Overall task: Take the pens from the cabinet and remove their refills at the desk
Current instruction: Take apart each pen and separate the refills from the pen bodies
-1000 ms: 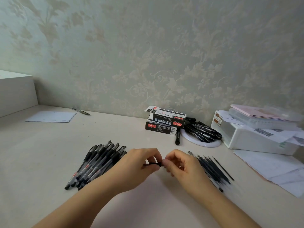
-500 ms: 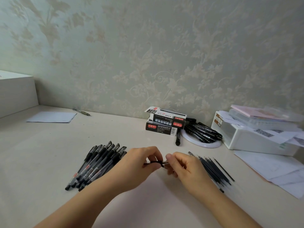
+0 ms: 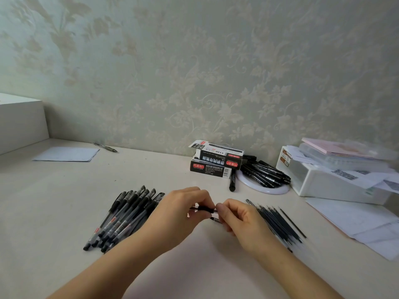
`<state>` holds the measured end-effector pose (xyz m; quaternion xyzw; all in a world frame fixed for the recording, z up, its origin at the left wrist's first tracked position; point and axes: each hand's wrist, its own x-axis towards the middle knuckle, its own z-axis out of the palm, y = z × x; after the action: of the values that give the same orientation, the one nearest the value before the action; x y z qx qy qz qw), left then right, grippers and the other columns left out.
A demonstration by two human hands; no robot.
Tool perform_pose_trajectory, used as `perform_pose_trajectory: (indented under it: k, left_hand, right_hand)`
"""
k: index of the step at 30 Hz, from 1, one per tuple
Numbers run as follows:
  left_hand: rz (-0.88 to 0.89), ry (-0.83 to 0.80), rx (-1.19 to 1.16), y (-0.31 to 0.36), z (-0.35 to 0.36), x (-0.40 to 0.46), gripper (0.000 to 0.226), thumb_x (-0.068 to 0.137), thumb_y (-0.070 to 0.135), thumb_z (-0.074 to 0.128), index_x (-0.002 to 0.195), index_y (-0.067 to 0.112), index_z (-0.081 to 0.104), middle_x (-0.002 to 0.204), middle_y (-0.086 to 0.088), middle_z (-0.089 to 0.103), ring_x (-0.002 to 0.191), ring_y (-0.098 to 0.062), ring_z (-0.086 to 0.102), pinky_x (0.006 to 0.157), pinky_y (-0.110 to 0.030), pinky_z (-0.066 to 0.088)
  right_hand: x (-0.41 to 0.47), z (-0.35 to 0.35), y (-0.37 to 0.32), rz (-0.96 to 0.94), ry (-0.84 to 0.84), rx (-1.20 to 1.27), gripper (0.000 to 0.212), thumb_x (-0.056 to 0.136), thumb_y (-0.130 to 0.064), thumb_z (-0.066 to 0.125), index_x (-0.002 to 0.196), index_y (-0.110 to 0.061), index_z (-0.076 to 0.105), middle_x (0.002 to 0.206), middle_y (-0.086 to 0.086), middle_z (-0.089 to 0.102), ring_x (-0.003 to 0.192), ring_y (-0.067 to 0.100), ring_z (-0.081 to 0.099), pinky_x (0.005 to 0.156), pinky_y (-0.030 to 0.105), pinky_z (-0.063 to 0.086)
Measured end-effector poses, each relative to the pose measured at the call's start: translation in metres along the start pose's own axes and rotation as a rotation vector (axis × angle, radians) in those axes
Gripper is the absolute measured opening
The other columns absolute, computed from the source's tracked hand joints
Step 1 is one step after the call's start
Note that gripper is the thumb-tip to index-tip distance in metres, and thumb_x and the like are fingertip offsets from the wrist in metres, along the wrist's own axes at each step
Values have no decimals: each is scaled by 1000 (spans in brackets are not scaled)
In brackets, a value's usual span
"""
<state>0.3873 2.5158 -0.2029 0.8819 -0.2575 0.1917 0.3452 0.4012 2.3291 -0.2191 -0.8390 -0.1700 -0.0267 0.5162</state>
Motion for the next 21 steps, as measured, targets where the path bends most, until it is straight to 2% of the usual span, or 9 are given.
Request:
perform_pose_trajectory:
  k: [2,4,6,8,9,12,14,17,21]
  left_hand:
    - [-3,15,-7,-1,1,0,10,87,19,68,86,29,66,83,17,62,79,-7,57,68,-10,40]
    - [-31,10,22,-4,2,-1,10,88,22,67,87,31,64,83,18,62,79,-6,57,68,-14,43]
    - [-87,-6,81,-10,2,-1,8,90,27,64,90,34,62,83,19,61,76,-4,56,68,-20,45]
    - [-136,-13,117,-16,1,-2,7,90,29,62,90,36,62,83,20,60,75,-2,55,67,-18,43]
    - [-152,-18,137,-18,1,-2,7,90,29,61,90,36,62,83,19,60,76,-2,55,67,-18,43]
    - [-169,-33,189,-21,1,-3,6,91,31,60,91,36,63,82,18,58,75,-2,54,69,-23,46]
    - [-176,-36,198,-22,0,-3,6,91,31,60,91,36,63,83,17,58,76,-3,55,71,-27,48]
    - [-183,-39,196,-22,-2,-2,6,90,31,61,90,37,63,84,17,59,76,-3,56,73,-29,49]
    - [-170,-51,163,-19,-2,-1,6,89,30,63,91,35,66,87,16,59,76,-4,58,74,-28,49]
  right_hand:
    - [0,1,-1,-9,41,25,39,96,-43,52,66,-20,60,56,-5,57,55,6,49,58,20,41]
    - [0,0,1,-71,138,-74,39,96,-45,48,73,-20,65,64,-1,63,55,1,51,57,14,40]
    - [2,-4,7,-138,188,-324,26,97,-43,51,85,-27,67,77,-7,62,68,2,52,61,14,38]
    - [2,-5,11,-140,122,-563,13,92,-45,59,97,-35,65,93,-16,55,86,1,46,74,17,39]
    - [2,-4,13,-130,75,-619,15,90,-47,63,100,-36,65,97,-19,51,93,3,44,80,19,39]
    - [2,1,17,-153,17,-641,10,90,-40,65,95,-31,65,97,-20,52,96,6,45,85,22,38]
    - [2,0,16,-175,41,-628,3,93,-33,62,92,-30,61,95,-18,57,90,6,49,81,23,42]
    - [2,-4,14,-179,100,-514,5,92,-27,63,90,-29,61,86,-18,62,76,-1,53,68,14,42]
    - [2,-2,10,-229,102,-433,5,89,-24,69,88,-28,65,82,-18,64,82,5,58,65,15,44]
